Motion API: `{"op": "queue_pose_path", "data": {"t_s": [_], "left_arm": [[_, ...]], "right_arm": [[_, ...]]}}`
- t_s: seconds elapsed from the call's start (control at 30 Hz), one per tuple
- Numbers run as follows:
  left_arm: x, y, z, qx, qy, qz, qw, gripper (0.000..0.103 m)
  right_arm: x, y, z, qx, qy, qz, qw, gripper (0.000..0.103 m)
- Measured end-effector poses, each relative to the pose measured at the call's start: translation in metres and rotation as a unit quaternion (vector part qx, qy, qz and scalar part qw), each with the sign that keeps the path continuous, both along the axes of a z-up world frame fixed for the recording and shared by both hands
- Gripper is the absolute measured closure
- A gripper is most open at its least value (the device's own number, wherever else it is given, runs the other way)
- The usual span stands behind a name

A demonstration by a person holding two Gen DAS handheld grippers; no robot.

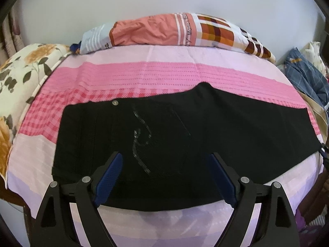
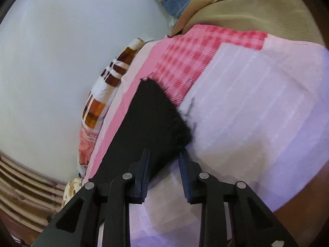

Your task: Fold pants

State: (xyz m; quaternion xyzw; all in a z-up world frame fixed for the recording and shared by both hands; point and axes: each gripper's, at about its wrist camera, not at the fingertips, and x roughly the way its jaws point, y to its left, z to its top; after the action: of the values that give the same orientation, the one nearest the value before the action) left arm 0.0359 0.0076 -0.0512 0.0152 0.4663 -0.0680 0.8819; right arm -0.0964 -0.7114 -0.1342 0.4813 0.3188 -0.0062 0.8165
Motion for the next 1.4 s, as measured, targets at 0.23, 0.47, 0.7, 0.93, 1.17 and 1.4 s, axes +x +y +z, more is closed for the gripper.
{"op": "queue_pose_path", "data": {"t_s": [0.23, 0.47, 0.7, 0.93, 1.17, 1.4], "left_arm": [[-0.001, -0.006, -0.003, 0.008, 0.004, -0.007, 0.9999, 0.017], [0.001, -0.003, -0.011, 0.001, 0.025, 0.001, 0.9997, 0.016], [0.006, 0.003, -0.026, -0.01, 0.062, 0.011, 0.998, 0.016], [0.007, 0.007, -0.025, -0.024, 0.062, 0.019, 0.9976, 0.016], [0.005, -0.004, -0.026, -0.013, 0.063, 0.005, 0.9979, 0.016], [0.01, -0.013, -0.028, 0.0, 0.078, 0.001, 0.9969, 0.016]], "right_arm": [[0.015, 0.01, 0.016, -0.032, 0.023, -0.002, 0.999, 0.095], [0.02, 0.02, 0.048, -0.078, -0.017, 0.011, 0.997, 0.096], [0.005, 0.003, 0.0, -0.018, 0.013, -0.011, 1.0, 0.093], [0.003, -0.004, 0.044, -0.084, -0.006, -0.038, 0.996, 0.09], [0.116, 0.014, 0.066, -0.207, 0.033, 0.108, 0.972, 0.09], [0.185, 0.025, 0.048, -0.296, 0.108, 0.155, 0.936, 0.079]]}}
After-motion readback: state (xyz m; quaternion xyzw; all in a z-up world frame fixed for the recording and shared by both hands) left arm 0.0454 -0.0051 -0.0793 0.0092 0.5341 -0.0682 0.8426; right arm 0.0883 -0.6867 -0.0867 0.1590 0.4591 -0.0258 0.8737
